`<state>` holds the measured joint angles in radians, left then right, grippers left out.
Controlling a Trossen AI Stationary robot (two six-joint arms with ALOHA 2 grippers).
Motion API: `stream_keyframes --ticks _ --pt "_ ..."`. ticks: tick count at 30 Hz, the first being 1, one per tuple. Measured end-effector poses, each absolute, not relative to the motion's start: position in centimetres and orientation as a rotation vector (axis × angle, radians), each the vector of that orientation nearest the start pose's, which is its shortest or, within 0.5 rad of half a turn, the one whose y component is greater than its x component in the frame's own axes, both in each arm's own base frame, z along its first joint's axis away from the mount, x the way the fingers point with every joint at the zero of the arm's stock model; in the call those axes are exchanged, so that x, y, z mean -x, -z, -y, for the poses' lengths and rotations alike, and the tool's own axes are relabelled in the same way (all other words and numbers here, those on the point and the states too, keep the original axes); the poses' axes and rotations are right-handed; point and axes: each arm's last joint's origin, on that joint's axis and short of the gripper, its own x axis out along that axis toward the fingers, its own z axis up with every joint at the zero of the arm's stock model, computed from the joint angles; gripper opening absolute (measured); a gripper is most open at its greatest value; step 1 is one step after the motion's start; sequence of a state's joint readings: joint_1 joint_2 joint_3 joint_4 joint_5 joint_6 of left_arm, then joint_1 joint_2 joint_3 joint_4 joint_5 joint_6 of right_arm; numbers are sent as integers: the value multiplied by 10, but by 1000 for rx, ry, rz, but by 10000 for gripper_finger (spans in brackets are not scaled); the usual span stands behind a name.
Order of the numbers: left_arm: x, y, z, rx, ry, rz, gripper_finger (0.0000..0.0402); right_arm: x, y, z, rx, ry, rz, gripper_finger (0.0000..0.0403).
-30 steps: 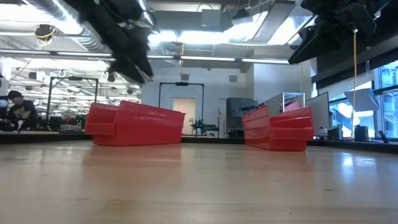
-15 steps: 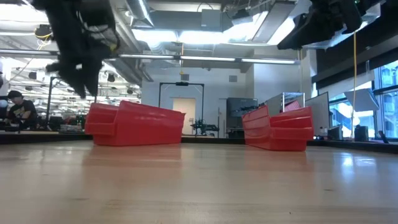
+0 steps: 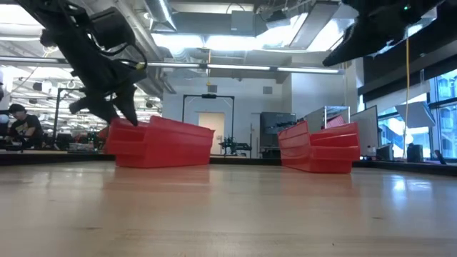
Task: Sort batteries
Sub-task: Adjust the left red bin
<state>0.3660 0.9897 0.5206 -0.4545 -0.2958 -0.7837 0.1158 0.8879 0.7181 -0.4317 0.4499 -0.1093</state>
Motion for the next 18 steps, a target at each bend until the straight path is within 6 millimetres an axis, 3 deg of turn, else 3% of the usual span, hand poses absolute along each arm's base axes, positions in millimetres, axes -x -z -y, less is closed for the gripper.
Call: stream_keyframes --ticks 3,8,13,18 --pt "-167 -188 -73 751 -943 -601 138 -179 -270 4 168 482 -621 128" --pt "-178 -184 -77 766 -930 -542 97 -166 -262 44 -5 705 -722 142" --pt "-194 -178 -84 768 -912 -476 59 -154 -258 83 -166 831 -754 165" --pt "-209 -171 -90 780 -911 -403 28 -148 -241 118 -298 907 -840 164"
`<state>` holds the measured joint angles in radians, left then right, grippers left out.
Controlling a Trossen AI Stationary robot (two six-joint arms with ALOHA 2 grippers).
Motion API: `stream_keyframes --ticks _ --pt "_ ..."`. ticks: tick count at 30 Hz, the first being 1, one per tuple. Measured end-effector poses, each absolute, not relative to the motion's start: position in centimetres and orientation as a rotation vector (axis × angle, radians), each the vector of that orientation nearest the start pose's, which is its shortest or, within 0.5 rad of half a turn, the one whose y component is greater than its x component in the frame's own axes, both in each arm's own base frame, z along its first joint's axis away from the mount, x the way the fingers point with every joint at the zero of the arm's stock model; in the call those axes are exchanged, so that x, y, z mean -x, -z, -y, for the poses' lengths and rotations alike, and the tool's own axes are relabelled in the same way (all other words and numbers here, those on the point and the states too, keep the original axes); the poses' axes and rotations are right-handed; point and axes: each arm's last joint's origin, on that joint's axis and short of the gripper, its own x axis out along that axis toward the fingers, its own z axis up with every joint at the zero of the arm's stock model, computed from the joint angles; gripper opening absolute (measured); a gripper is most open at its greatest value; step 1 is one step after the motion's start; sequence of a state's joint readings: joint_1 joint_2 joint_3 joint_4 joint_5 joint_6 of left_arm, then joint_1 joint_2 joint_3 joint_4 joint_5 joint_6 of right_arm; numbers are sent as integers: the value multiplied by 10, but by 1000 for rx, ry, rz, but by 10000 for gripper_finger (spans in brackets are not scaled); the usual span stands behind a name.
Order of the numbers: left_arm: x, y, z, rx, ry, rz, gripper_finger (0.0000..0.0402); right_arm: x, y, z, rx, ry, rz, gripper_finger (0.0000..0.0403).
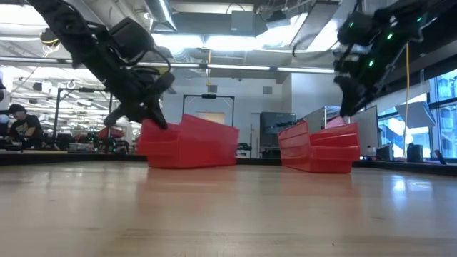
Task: Sort batteries
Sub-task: Adjust the left red bin
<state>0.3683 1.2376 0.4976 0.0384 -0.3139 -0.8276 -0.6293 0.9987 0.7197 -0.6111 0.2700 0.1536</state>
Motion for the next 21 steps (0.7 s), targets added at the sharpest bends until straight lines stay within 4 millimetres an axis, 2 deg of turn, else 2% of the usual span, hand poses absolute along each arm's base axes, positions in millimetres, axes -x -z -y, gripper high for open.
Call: stream_keyframes --ticks 5,9,14,21 --pt "-218 -162 -95 781 -942 -372 11 -155 -219 145 -328 938 -927 159" --pt "-221 -159 -97 781 -970 -331 7 -169 -202 160 -365 838 -931 159" --pt "-223 -162 -95 785 -985 -287 7 -183 -186 169 -386 732 -917 159" --pt "-229 -166 -86 789 -988 -208 6 -195 -184 174 -397 621 -818 159"
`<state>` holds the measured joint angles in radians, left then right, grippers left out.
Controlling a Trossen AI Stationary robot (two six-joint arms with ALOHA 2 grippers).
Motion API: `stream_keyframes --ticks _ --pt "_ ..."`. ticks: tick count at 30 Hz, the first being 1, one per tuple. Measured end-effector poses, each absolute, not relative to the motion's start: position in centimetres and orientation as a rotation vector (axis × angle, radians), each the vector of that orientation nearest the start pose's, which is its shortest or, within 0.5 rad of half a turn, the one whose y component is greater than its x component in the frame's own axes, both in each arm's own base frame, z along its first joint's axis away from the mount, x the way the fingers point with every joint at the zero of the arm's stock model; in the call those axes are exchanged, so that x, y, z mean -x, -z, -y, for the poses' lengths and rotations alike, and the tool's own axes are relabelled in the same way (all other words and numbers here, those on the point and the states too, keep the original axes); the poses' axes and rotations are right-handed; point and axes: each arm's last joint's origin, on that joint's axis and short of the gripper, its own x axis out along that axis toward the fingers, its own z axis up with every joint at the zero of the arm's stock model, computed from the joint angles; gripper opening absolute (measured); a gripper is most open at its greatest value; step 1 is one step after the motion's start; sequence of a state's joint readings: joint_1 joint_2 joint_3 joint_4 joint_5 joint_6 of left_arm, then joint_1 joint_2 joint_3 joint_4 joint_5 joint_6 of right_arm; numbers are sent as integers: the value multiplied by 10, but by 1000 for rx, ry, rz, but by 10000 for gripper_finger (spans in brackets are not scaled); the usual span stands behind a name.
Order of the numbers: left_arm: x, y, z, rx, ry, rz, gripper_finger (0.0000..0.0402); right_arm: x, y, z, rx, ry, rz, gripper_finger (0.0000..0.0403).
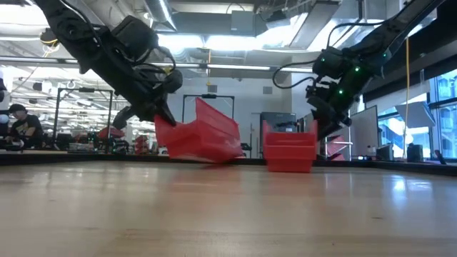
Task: Sort batteries
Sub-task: Adjust the left red bin
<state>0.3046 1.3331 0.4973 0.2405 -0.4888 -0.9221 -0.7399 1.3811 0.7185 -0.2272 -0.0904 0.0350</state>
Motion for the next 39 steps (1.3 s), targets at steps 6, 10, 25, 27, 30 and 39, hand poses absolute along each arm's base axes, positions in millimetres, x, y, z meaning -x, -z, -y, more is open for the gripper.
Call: stream_keyframes --ticks 6,10,25,27,30,39 --pt "-231 -167 -79 786 -1008 -182 9 -196 -186 174 -383 589 -801 159" --pt "-231 -167 -77 798 -1002 -171 27 -197 -186 173 -395 559 -795 159" --pt "-214 -203 -78 653 -915 -176 144 -182 -175 168 -294 562 -1025 159" --pt "-200 -203 -84 617 -976 -250 135 -184 -176 171 -265 564 -1008 159" --pt "-185 -194 -94 612 -1077 -346 114 -190 -179 177 -226 579 -924 159" --pt "-198 -159 -94 661 -1008 -328 64 -215 -163 189 -253 507 -776 159"
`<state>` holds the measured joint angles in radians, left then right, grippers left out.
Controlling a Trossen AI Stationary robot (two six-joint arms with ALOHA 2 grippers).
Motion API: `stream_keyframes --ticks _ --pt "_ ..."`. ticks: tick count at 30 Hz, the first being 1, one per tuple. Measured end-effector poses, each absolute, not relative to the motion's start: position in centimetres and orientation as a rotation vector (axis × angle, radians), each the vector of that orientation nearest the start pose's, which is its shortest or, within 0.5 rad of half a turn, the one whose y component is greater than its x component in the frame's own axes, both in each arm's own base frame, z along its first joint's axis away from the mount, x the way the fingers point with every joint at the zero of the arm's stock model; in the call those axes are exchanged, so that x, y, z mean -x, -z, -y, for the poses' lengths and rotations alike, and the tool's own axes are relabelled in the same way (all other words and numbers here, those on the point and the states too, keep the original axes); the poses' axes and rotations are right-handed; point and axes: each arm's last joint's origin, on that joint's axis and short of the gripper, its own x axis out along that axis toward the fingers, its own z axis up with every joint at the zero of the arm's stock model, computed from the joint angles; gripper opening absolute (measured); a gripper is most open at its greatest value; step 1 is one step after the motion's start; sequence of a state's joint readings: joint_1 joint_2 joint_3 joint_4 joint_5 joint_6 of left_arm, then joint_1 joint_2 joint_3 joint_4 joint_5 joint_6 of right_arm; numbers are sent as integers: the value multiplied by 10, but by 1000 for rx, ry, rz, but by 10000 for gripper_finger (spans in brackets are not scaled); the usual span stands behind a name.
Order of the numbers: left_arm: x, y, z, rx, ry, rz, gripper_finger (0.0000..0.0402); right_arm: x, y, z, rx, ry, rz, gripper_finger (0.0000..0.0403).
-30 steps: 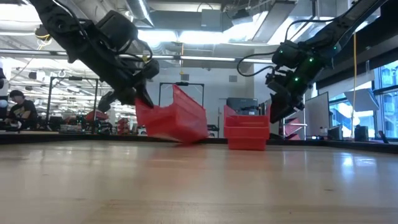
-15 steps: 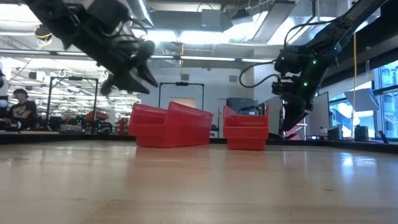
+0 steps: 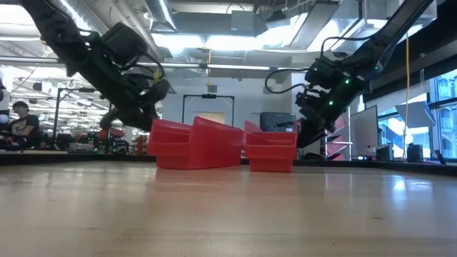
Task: Sort batteries
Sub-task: Adjust the left red bin
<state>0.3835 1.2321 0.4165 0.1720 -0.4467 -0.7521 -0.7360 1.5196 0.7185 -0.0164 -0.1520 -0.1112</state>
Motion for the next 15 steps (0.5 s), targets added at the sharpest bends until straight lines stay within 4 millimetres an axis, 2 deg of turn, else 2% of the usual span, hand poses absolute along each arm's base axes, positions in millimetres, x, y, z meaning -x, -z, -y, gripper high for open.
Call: stream_keyframes --ticks 9,15 --pt "-232 -138 -85 728 -909 -192 40 -244 -155 184 -193 390 -750 159" --pt "-244 -130 -82 741 -867 -131 33 -253 -160 183 -109 347 -748 159"
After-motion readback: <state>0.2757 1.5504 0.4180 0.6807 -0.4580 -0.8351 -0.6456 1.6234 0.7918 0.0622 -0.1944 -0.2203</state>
